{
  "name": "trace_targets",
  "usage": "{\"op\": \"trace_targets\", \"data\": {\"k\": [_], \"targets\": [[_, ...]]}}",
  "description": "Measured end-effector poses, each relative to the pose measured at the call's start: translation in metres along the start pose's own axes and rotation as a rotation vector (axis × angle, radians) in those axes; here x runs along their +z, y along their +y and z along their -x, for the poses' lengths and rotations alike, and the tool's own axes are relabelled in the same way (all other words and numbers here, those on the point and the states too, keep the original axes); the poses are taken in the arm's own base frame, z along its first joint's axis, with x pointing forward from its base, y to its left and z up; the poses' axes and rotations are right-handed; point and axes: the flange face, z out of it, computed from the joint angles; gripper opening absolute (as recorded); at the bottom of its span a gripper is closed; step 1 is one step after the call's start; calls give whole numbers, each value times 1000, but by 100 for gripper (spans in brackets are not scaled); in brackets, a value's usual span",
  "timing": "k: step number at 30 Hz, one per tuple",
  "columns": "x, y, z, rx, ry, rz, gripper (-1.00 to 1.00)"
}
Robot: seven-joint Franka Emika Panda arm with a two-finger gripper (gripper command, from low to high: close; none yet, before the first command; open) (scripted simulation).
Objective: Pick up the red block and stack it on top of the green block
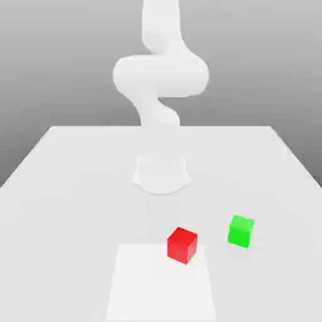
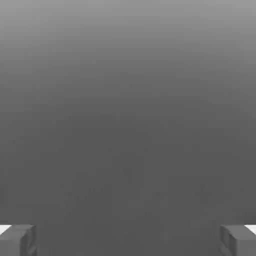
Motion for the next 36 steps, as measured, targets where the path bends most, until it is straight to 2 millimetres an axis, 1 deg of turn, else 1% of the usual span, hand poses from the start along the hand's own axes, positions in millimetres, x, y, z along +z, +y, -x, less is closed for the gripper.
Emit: {"op": "trace_targets", "data": {"k": [2,4,8,12,14,16,17,18,19,20,25,26,32,34,36], "targets": [[51,7,16,-95,-64,40,0],[98,17,36,-188,-130,75,0],[181,46,87,-375,-269,130,0],[248,88,152,-570,-426,167,0],[275,115,190,-673,-515,179,0],[297,146,232,-784,-616,183,0],[305,164,254,-839,-669,182,0],[312,174,267,-869,-698,181,0],[318,181,275,-884,-712,180,0],[324,185,282,-894,-720,178,0],[355,206,304,-899,-726,180,0],[359,210,308,-899,-727,180,-100],[362,212,310,-899,-729,181,-100],[356,208,306,-899,-729,180,-100],[346,201,298,-899,-729,180,-100]]}}
